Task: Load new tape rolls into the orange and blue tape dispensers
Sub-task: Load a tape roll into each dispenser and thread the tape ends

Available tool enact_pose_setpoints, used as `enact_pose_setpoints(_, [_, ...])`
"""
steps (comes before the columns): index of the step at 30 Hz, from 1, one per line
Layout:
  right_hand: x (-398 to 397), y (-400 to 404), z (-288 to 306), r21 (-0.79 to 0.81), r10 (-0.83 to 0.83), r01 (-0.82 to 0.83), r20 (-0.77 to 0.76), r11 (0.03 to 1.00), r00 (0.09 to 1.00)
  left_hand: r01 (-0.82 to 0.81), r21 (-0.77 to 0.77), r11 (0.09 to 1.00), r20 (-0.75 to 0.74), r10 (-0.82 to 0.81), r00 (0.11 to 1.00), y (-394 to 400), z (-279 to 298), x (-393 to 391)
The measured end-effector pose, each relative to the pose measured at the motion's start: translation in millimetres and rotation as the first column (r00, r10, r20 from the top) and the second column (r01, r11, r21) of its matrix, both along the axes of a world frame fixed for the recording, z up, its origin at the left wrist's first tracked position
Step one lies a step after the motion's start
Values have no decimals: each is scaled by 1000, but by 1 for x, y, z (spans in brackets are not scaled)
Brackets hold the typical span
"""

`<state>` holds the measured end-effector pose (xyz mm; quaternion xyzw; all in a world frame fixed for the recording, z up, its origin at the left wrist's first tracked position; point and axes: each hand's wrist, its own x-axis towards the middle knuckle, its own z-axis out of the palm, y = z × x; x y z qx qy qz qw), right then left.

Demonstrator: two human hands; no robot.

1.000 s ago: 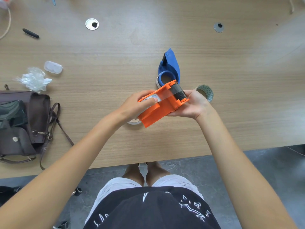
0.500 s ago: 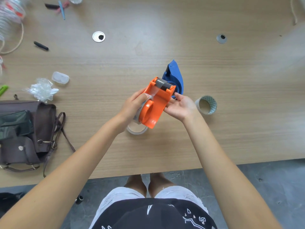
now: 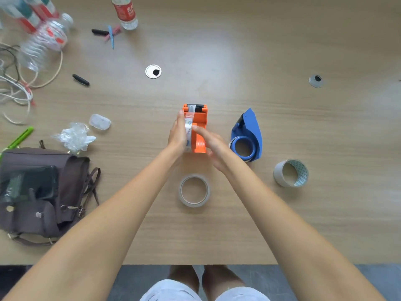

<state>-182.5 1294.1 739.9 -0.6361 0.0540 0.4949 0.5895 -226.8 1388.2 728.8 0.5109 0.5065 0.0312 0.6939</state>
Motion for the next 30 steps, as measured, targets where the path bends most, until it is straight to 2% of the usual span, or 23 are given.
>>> enact_pose_setpoints(4, [9,16,-14,-53,19,-19,14,998,1000,-78,-82,994,-14,77,997,13,-17,6])
enact_pose_setpoints(8, [11,26,-21,-118,26,-22,30,993,999,-134,-152,979,42,142,989,15,-15,12])
enact_pose_setpoints(14, [4,32,-18,-138,12,-4,58,990,998,-90,-120,989,-73,81,994,21,-28,5])
enact_pose_setpoints(18, [1,35,-17,-152,-12,24,83,988,996,-68,-141,988,-89,56,994,19,-23,4])
enact_pose_setpoints(21, [-1,34,-17,-191,-31,63,165,980,986,-65,-147,987,-83,54,995,33,-76,4])
enact_pose_setpoints(22, [1,32,-14,-207,-37,85,226,975,973,-102,-110,989,-102,90,991,33,-77,3])
enact_pose_setpoints(23, [4,28,-9,-216,-37,109,313,970,949,-105,-42,994,-110,100,989,32,-61,3])
enact_pose_setpoints(25, [17,18,4,-195,-41,169,530,966,847,-100,235,967,-53,115,992,19,-5,5])
enact_pose_setpoints(27, [32,1,18,-169,-39,246,745,954,665,-122,486,866,113,76,991,9,29,5])
enact_pose_setpoints(29, [47,-20,19,-203,27,337,886,919,462,-178,600,780,264,18,964,-1,46,2])
enact_pose_setpoints(30, [54,-31,17,-258,83,384,906,887,416,-159,630,760,283,-33,959,-8,46,2])
